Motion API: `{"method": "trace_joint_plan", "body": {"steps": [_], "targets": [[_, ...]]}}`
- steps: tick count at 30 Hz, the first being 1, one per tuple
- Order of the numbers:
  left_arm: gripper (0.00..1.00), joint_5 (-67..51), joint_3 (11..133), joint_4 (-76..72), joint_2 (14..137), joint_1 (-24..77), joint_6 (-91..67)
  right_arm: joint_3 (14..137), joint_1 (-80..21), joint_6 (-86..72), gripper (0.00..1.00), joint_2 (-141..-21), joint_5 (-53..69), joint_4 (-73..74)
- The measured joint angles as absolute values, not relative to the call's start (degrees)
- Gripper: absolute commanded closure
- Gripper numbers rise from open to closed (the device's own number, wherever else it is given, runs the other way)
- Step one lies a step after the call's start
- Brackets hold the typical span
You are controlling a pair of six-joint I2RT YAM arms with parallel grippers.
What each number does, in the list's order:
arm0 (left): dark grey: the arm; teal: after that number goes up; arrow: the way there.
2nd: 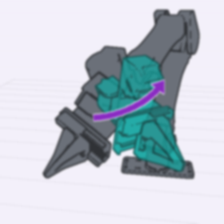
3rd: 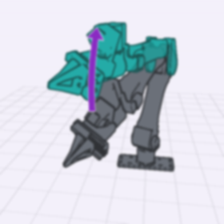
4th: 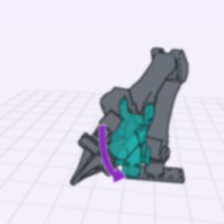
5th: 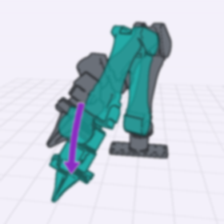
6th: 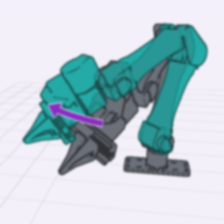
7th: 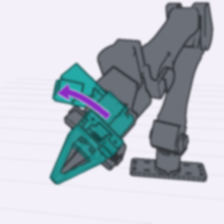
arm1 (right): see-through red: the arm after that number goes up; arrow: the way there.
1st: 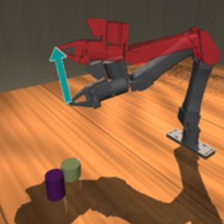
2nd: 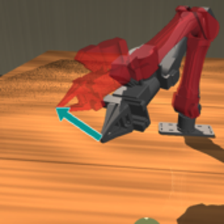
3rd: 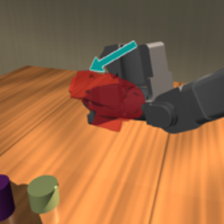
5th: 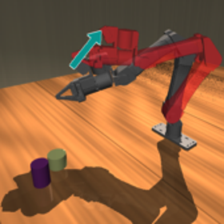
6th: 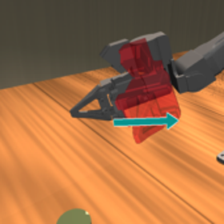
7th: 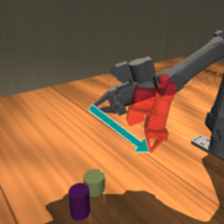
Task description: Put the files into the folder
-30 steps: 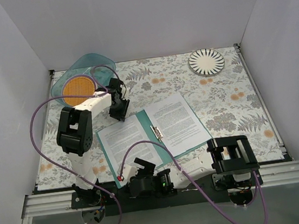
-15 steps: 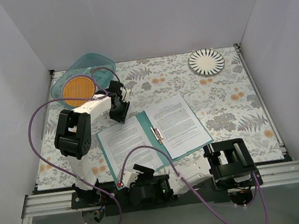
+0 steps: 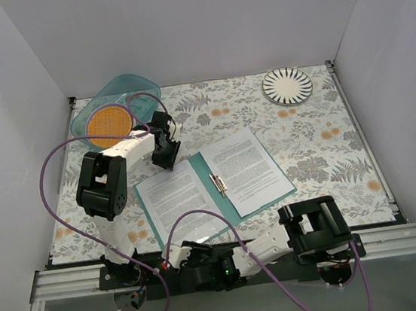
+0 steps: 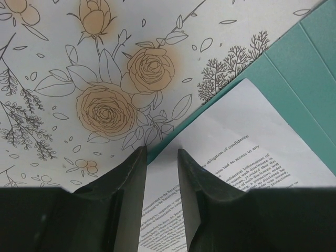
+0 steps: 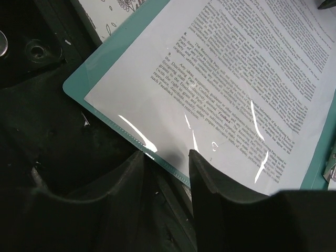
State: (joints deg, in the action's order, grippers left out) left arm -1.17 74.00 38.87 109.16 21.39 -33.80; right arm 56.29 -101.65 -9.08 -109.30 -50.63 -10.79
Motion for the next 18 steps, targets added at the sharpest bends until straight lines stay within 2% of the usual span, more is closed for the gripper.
{"method": "trace_joint_plan", "body": {"steps": [13, 15, 16, 18], "targets": [[0.72, -1.9, 74.7, 44.4, 109.4, 22.5, -32.5, 54.5, -99.9, -6.3, 0.58, -100.1, -55.2, -11.6], [0.72, -2.0, 74.7, 44.6, 109.4, 22.7, -32.4, 54.5, -99.8, -6.0, 0.55, -100.1, -55.5, -11.8], [0.72, -2.0, 74.7, 44.8, 109.4, 22.7, -32.4, 54.5, -99.8, -6.0, 0.47, -100.2, -55.6, -11.8], [0.72, -2.1, 74.7, 45.0, 109.4, 22.9, -32.4, 54.5, -99.8, -6.0, 0.39, -100.3, -55.6, -11.8]]}}
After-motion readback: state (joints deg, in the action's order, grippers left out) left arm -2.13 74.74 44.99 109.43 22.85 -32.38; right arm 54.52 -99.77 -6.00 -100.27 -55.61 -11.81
